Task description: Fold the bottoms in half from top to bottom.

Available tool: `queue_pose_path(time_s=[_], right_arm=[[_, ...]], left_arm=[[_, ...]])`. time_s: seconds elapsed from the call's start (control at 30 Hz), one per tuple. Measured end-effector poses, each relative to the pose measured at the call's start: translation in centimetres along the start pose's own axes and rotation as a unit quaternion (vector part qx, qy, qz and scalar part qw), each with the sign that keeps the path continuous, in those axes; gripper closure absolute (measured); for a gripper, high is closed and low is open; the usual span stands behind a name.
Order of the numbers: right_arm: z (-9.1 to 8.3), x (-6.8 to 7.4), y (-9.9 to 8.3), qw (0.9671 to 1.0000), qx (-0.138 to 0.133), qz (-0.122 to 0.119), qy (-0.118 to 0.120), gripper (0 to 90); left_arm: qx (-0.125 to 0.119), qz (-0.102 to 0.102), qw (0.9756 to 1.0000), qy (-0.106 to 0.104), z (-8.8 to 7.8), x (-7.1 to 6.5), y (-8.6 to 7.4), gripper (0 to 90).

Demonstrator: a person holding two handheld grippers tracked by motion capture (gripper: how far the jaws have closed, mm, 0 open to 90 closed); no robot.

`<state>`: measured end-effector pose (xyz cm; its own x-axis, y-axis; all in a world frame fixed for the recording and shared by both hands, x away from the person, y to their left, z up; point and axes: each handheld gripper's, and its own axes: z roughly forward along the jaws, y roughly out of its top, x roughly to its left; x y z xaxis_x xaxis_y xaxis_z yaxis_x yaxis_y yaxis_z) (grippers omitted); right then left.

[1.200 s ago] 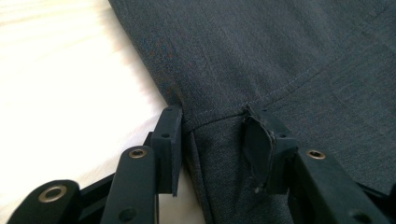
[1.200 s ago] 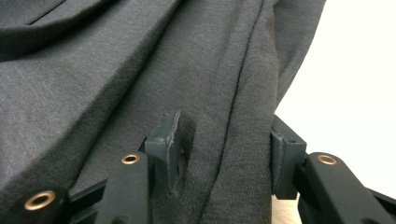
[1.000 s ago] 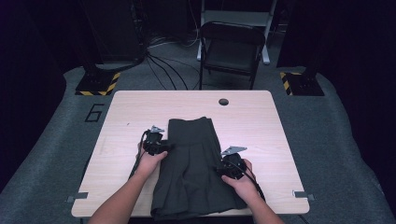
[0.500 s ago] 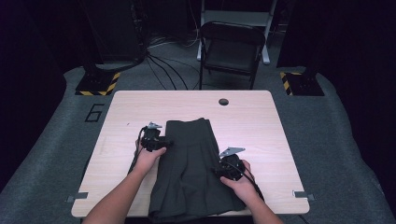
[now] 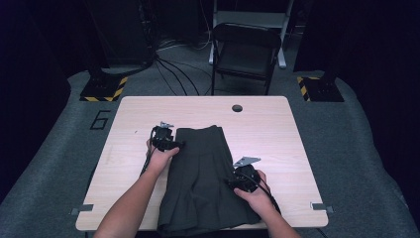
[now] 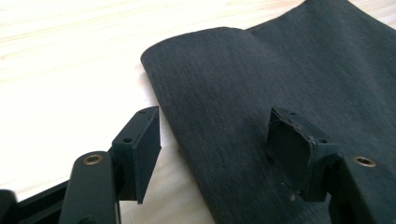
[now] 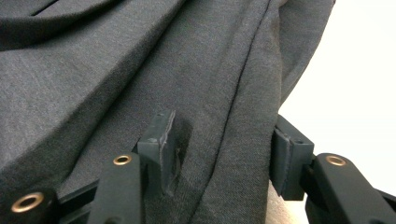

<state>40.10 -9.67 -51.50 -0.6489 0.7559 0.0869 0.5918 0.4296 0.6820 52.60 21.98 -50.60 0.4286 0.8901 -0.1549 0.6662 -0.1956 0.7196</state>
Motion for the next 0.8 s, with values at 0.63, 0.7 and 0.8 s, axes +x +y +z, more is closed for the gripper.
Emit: queue_pose_path(time_s=[0.63,0.7,0.8], right_arm=[[0.0,-0.2,-0.3,0.9999,-0.009,-0.005,0.001,47.4],[-0.1,-0.2,-0.2,1.0000,-0.006,-0.006,0.001,47.4],[-0.1,-0.2,-0.2,1.0000,-0.006,-0.006,0.002,47.4]], left_arm=[[0.015,0.001,0.9999,0.000,2.1,0.6,1.6,34.5],[0.009,-0.005,0.9999,0.004,2.4,0.4,1.6,34.6],[0.015,-0.009,0.9998,0.006,2.6,0.5,1.5,34.5]])
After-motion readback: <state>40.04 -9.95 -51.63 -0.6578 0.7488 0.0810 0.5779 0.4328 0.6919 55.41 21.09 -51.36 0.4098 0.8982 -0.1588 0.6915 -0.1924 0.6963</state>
